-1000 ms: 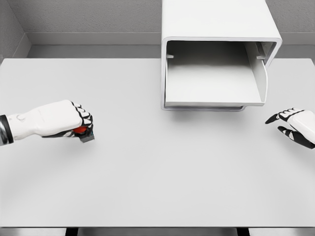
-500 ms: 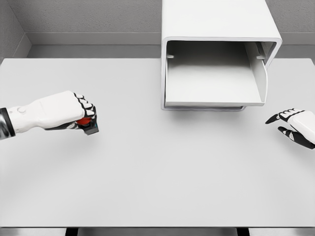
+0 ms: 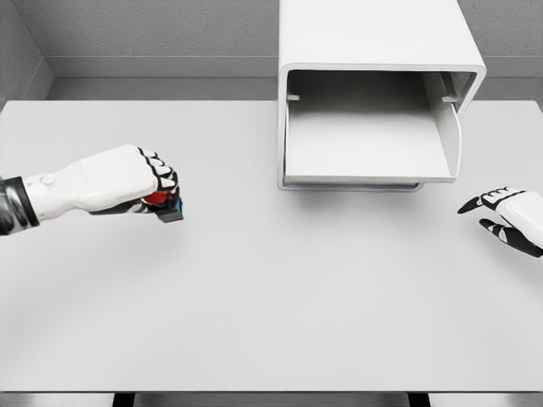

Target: Slide open multi-storey tabletop storage cabinets and put open load switch and slide close multi-storey tabletop storage cabinets

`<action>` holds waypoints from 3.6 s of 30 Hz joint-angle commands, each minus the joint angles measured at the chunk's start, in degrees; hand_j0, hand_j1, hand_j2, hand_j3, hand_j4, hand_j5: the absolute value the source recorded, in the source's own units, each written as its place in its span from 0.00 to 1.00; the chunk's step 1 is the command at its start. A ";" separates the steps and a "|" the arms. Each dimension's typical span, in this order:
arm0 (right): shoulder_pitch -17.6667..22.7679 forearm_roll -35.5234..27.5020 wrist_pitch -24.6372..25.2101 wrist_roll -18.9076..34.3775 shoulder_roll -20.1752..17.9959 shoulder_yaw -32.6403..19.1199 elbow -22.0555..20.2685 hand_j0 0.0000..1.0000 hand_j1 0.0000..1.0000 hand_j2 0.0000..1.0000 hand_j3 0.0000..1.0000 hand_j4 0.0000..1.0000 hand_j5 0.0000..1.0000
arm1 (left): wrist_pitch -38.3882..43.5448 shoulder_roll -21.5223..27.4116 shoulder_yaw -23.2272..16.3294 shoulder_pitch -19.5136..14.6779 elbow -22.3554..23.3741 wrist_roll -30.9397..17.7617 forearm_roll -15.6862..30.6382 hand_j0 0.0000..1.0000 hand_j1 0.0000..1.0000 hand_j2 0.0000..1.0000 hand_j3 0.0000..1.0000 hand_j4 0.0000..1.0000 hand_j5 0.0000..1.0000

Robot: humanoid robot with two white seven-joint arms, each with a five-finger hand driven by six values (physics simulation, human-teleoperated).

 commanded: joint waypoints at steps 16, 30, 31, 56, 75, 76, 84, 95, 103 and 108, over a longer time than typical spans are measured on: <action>0.00 -0.38 0.04 -0.02 -0.08 -0.02 0.02 0.56 0.56 0.56 0.56 0.56 0.56 | 0.16 -4.78 0.47 -1.41 0.06 0.03 0.50 0.37 0.37 0.37 0.37 0.37 0.37; -0.18 -0.38 0.04 -0.02 -0.08 0.07 0.81 0.56 0.56 0.56 0.56 0.56 0.56 | 0.16 -8.91 0.56 -3.51 -0.03 0.03 0.50 0.37 0.37 0.37 0.37 0.37 0.37; -0.18 -0.38 0.04 -0.02 -0.08 -0.02 0.81 0.56 0.56 0.56 0.56 0.56 0.56 | 0.16 -9.27 0.56 -3.78 -0.03 0.03 0.42 0.37 0.37 0.37 0.37 0.37 0.37; -0.09 -0.38 0.04 -0.02 -0.17 -0.02 0.46 0.57 0.57 0.57 0.57 0.57 0.57 | 0.16 -17.79 -0.14 -8.26 -0.03 -0.05 0.33 0.37 0.37 0.37 0.37 0.37 0.37; -0.09 -0.38 0.04 -0.02 -0.17 -0.11 0.37 0.58 0.58 0.58 0.58 0.58 0.58 | 0.16 -23.42 -0.49 -10.20 -0.03 -0.14 -0.46 0.37 0.37 0.37 0.37 0.37 0.37; -0.09 -0.38 0.04 -0.02 -0.17 -0.11 0.46 0.58 0.58 0.58 0.58 0.58 0.58 | 0.16 -23.42 -0.49 -10.20 -0.03 -0.14 -0.55 0.37 0.37 0.37 0.37 0.37 0.37; -0.09 -0.38 0.04 -0.02 -0.08 -0.11 0.55 0.58 0.58 0.58 0.58 0.58 0.58 | 0.16 -26.40 -0.49 -10.28 -0.03 -0.14 -3.10 0.37 0.37 0.37 0.37 0.37 0.37; -0.09 -0.38 0.04 -0.02 -0.08 -0.02 0.46 0.58 0.58 0.58 0.58 0.58 0.58 | 0.16 -30.71 -0.58 -10.72 -0.02 -0.32 -5.91 0.38 0.38 0.38 0.38 0.38 0.38; -0.09 -0.38 0.04 -0.02 -0.08 -0.11 0.64 0.58 0.58 0.58 0.58 0.58 0.58 | 0.16 -33.61 -1.29 -10.81 0.24 -0.49 -8.90 0.38 0.38 0.38 0.38 0.38 0.38; -0.09 -0.38 0.04 -0.02 -0.08 -0.02 0.64 0.58 0.58 0.58 0.58 0.58 0.58 | 0.16 -34.84 -1.37 -11.43 0.85 -0.49 -9.95 0.38 0.38 0.38 0.38 0.38 0.38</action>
